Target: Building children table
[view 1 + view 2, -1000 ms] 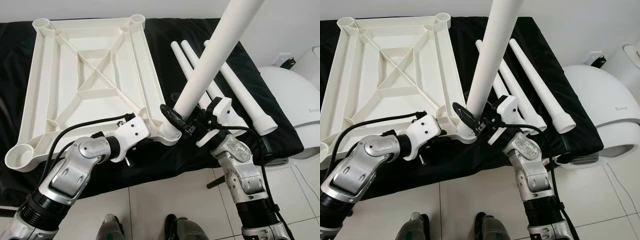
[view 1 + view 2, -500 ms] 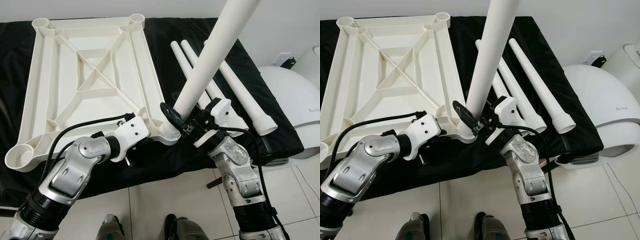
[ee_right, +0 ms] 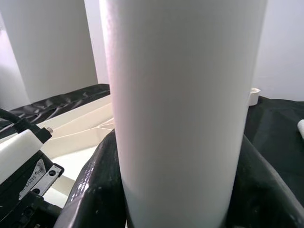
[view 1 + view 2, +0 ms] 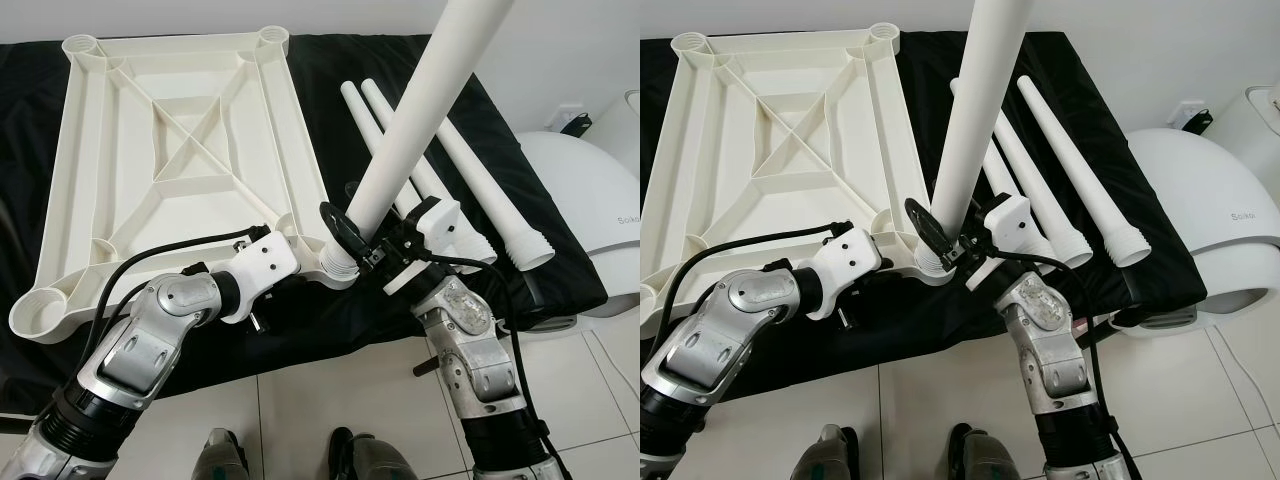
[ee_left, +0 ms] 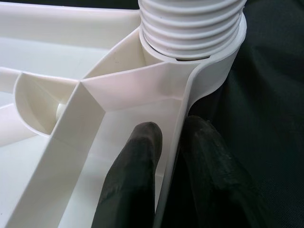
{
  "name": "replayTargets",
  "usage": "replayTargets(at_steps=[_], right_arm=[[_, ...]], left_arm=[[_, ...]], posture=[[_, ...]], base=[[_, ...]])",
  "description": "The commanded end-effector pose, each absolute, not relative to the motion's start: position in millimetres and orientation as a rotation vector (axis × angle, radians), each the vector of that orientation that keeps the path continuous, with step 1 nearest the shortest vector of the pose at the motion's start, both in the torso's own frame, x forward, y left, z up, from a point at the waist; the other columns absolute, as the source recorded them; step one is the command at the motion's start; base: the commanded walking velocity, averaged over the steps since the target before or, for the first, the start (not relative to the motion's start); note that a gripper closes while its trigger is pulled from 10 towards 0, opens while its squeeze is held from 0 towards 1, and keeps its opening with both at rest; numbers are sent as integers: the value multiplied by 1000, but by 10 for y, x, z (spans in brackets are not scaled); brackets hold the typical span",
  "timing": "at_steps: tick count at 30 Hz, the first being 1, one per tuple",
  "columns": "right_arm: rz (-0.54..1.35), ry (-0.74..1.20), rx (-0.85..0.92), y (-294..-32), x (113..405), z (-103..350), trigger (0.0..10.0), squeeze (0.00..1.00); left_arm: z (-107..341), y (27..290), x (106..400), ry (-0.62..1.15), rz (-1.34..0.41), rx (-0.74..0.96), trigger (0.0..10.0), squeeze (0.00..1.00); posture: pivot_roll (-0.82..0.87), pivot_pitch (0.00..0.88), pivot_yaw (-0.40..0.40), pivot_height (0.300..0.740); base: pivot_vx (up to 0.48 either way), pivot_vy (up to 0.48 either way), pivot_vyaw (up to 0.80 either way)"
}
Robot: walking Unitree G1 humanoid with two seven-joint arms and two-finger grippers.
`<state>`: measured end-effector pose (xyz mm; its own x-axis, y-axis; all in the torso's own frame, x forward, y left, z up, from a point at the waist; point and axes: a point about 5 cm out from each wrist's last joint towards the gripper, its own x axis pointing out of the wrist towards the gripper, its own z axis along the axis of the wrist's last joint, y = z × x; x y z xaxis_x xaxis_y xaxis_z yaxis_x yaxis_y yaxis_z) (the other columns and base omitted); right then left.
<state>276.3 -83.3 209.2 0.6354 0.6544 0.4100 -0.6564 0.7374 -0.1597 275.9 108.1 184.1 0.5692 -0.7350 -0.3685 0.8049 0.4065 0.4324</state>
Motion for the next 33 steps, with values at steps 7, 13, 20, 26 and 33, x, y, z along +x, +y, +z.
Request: replayTargets(at_steps=[7, 13, 20, 26, 33], right_arm=[[739, -322, -7, -747, 2749, 1807, 10000, 0], [703, -326, -5, -728, 2729, 1810, 10000, 0], [678, -332, -10, -720, 2713, 1809, 10000, 0], [636, -338, -10, -726, 2705, 1817, 10000, 0], [566, -347, -18, -727, 2691, 1821, 10000, 0]], left_arm=[[2110, 933, 2703, -31, -1005, 633, 10000, 0], [2114, 926, 2701, -33, -1006, 631, 10000, 0], [2114, 925, 2700, -32, -1007, 630, 10000, 0], [2116, 925, 2696, -32, -1008, 630, 10000, 0], [2114, 927, 2692, -30, -1011, 629, 10000, 0]], posture=[[88, 245, -63, 740], [88, 245, -63, 740], [89, 247, -62, 740], [90, 249, -60, 740], [90, 253, -58, 740]], base=[[0, 0, 0], [0, 0, 0], [0, 0, 0], [0, 0, 0], [0, 0, 0]])
